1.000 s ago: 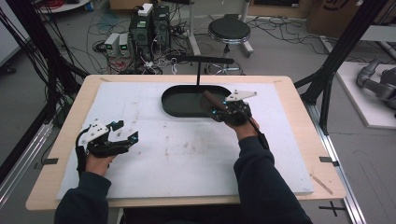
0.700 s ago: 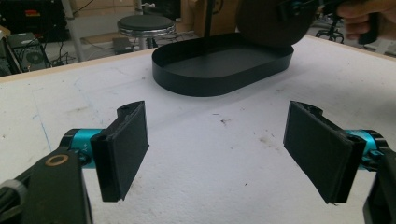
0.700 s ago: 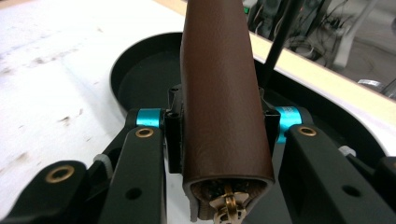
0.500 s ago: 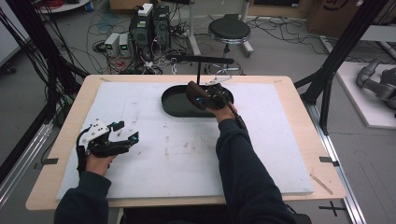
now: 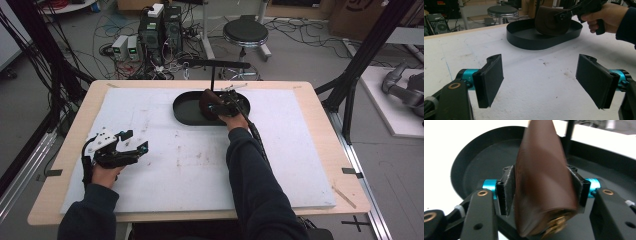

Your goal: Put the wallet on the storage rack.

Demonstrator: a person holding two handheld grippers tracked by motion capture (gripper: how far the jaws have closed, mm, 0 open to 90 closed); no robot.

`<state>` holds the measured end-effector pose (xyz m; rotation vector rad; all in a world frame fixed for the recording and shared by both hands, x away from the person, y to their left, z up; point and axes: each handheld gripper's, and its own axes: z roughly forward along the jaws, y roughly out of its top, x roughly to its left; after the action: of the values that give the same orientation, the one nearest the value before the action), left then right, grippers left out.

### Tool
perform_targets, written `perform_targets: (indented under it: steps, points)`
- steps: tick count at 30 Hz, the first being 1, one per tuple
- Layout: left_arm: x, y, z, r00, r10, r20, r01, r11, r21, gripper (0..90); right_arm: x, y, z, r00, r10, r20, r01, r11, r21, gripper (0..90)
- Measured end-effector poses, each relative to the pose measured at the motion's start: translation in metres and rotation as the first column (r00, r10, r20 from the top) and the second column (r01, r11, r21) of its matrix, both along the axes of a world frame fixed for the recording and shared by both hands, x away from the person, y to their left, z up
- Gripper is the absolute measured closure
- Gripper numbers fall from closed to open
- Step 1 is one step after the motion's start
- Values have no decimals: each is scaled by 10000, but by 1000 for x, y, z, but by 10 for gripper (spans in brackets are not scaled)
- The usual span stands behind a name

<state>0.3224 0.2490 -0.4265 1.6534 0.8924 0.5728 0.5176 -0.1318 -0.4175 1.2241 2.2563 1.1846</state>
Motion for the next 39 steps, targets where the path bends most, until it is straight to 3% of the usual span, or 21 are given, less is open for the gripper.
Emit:
perform_targets:
  steps: [4,7,13,16,18,21,23,30,39]
  points:
    - [0,0,0,10000,-11,11,11,10000,-24,219,-5,-11,9,9974,-516,512,548,9965,-637,368]
    - [0,0,0,10000,35,-26,-35,10000,-62,219,-9,-21,19,9962,-628,604,676,9945,-801,368]
    - [0,1,1,9997,137,-198,-145,9991,-404,216,-29,-41,44,9927,-303,1168,391,9965,-737,337]
    - [0,3,2,9994,301,-191,-312,9977,-597,215,-50,-54,52,9804,-25,1972,186,9966,-801,327]
    - [0,4,2,9990,397,-202,-408,9975,-583,209,-58,-64,57,9838,167,1786,5,9954,-961,281]
    - [1,4,3,9985,504,-203,-516,9969,-591,200,-75,-81,60,9758,241,2175,-33,9954,-955,259]
    - [0,3,4,9988,486,-112,-492,9973,-549,200,-85,-91,60,9821,141,1880,61,9943,-1065,220]
    - [-1,2,5,9986,532,-63,-534,9972,-522,200,-129,-125,44,9751,265,2200,-14,9935,-1135,216]
    - [-4,3,7,9981,619,28,-617,9970,-466,200,-168,-157,22,9682,-311,2481,568,9936,-972,216]
